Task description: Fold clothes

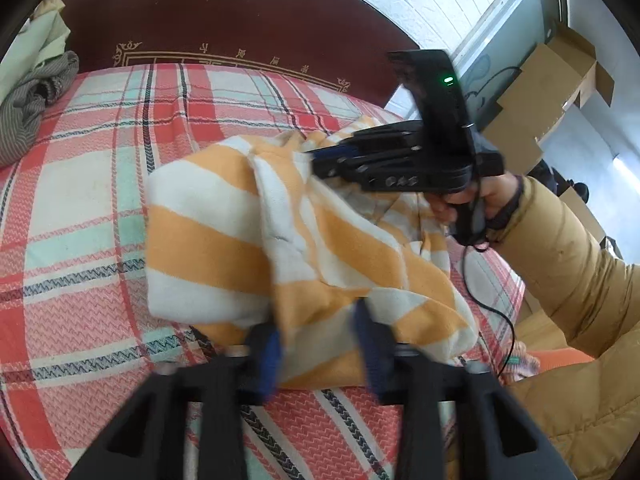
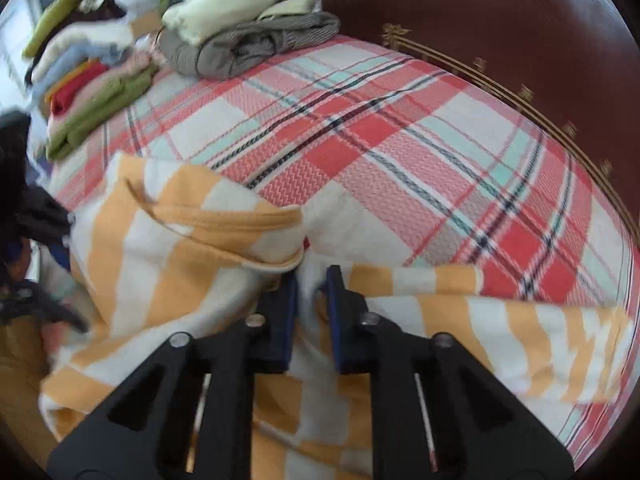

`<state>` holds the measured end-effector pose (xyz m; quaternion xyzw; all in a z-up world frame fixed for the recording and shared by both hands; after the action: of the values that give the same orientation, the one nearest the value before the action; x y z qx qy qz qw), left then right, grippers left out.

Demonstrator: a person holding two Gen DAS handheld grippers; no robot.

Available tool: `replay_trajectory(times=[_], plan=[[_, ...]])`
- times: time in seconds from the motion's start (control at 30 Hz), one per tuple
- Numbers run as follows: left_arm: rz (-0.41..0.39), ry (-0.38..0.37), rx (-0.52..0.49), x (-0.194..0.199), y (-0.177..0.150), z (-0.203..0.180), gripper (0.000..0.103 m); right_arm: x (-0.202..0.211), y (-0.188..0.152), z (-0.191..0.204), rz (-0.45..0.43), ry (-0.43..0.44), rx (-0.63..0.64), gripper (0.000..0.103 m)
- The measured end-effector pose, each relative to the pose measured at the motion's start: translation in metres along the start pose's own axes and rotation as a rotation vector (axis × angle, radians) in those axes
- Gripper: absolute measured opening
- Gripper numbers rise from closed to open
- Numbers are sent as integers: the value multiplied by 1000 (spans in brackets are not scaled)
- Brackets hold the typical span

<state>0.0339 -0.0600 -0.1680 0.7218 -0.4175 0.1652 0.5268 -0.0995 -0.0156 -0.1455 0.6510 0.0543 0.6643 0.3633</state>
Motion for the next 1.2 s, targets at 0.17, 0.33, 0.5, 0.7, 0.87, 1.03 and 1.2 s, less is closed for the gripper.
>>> replay_trajectory(times=[0.17, 0.33, 0.5, 0.7, 0.87, 1.03, 1.2], plan=[[-44, -46, 1, 11, 11, -11, 9, 66, -1, -4, -135, 6, -126, 13], [-17, -97, -82, 3, 16, -33, 12, 162, 9, -14, -364, -7, -241, 12], [71, -104, -195, -31, 12, -55, 41, 242, 13, -24, -544, -18, -325, 12], [82, -50, -273, -33, 12, -66, 31, 292, 3, -45, -643, -110, -398, 5], [38, -44, -224, -14, 14, -51, 32, 292, -24, -81, -584, -237, -465, 6], [53, -52, -247, -10, 9, -60, 58, 212, -66, -55, -358, -158, -440, 49], [49, 6, -354, -17, 9, -79, 63, 163, -109, 4, -320, 66, -440, 70]])
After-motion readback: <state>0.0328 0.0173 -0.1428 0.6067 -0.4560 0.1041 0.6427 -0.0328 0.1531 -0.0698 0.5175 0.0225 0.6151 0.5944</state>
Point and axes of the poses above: each gripper's, at about its wrist camera, not at the fingertips, and x roughly against the way its jaws point, z to its left, y to its top, the point moved 9 cm from there along -x, roughly the way its jaws point, and after that the axes turned 6 degrees about -x, right-handed, at the moved point
